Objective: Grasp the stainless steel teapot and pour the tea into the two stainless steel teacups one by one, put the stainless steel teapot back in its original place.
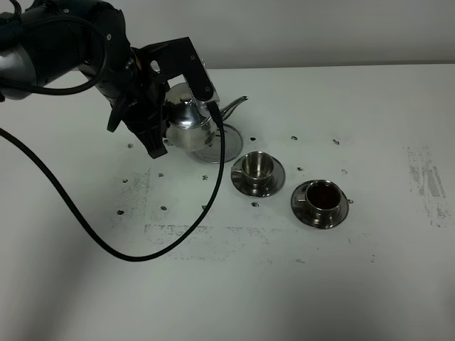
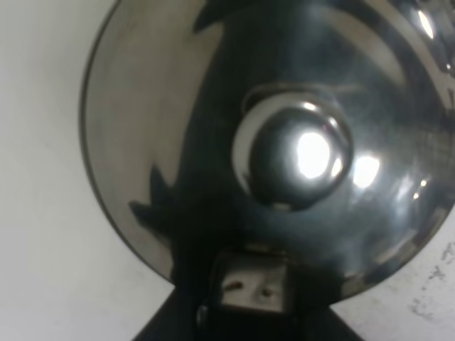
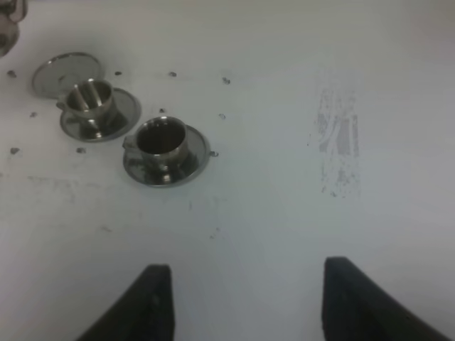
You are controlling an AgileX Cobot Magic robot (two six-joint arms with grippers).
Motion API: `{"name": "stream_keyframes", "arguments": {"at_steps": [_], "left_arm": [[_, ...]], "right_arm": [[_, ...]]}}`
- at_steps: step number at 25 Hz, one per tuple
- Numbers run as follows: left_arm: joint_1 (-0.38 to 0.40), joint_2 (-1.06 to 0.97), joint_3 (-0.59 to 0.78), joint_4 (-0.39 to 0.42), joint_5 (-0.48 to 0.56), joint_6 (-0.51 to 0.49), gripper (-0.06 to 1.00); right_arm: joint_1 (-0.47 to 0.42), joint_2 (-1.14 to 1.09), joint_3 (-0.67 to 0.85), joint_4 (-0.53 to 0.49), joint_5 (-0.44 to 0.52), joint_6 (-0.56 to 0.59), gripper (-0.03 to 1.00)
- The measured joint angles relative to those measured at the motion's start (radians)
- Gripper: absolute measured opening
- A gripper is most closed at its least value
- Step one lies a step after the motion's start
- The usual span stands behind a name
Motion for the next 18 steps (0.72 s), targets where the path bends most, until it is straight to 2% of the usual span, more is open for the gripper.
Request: {"name": "stream_keyframes", "arguments": {"at_steps": [4, 10, 18], "left_arm": [[0.0, 0.0, 0.001, 0.027, 0.0, 0.006, 0.19], [0.0, 0.032, 0.001, 0.022, 0.002, 0.008, 0.19], [0.0, 0.123, 0.001, 0.018, -0.007, 0.076, 0.19]], "right_arm": [[0.0, 0.0, 0.0, 0.0, 0.0, 0.0, 0.45], [0.0, 0.0, 0.0, 0.0, 0.0, 0.0, 0.45], [0.0, 0.0, 0.0, 0.0, 0.0, 0.0, 0.45]]}}
